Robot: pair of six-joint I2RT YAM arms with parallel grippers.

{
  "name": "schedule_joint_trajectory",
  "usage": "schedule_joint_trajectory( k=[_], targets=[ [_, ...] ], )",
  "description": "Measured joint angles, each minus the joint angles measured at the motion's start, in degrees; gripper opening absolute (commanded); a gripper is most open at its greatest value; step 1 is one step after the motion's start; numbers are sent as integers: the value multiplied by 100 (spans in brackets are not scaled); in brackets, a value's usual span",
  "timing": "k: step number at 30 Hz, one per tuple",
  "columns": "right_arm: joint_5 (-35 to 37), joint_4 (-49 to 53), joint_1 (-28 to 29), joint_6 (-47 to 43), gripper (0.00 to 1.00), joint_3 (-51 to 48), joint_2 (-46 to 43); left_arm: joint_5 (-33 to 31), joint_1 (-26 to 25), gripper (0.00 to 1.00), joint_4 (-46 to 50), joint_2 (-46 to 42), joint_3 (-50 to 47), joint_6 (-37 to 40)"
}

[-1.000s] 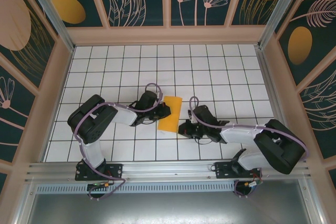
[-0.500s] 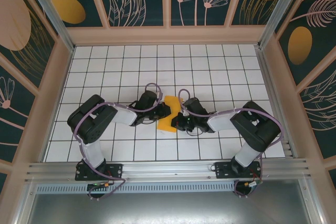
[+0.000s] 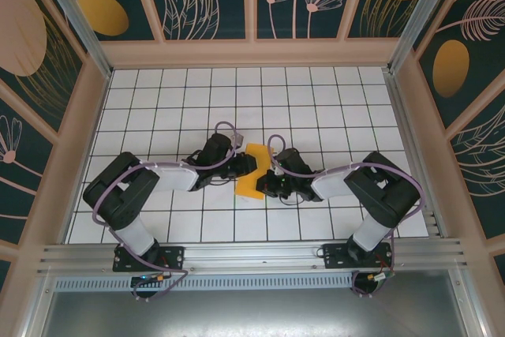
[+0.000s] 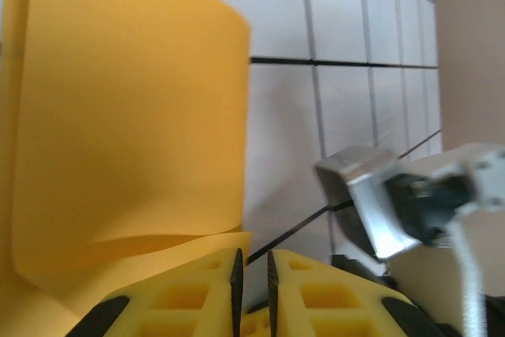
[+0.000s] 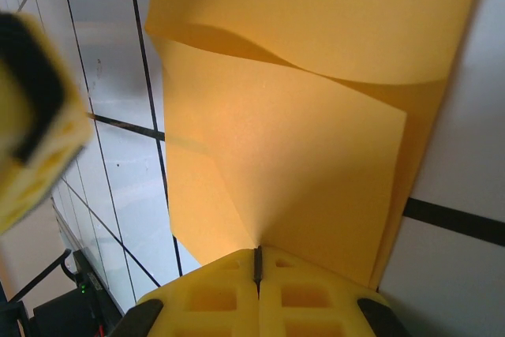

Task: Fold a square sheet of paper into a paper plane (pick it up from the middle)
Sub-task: Fold the triangle a second time at the center of the table.

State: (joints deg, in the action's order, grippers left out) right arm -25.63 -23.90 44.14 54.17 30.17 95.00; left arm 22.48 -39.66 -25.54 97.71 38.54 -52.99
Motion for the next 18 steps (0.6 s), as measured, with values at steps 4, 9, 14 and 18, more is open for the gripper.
schedule_joint_trajectory(
  k=[4,9,14,18],
  targets=[
    [2,22,11,-2,0,22,11,-87,0,15,26,295,-101,-2],
    [0,31,11,-9,0,31,20,-192,0,13,-37,350,-142,0],
    [2,87,11,-72,0,48,20,-317,-17,11,33,350,-120,-2],
    [2,111,15,-138,0,55,20,-323,-17,11,66,350,-105,-2]
  ],
)
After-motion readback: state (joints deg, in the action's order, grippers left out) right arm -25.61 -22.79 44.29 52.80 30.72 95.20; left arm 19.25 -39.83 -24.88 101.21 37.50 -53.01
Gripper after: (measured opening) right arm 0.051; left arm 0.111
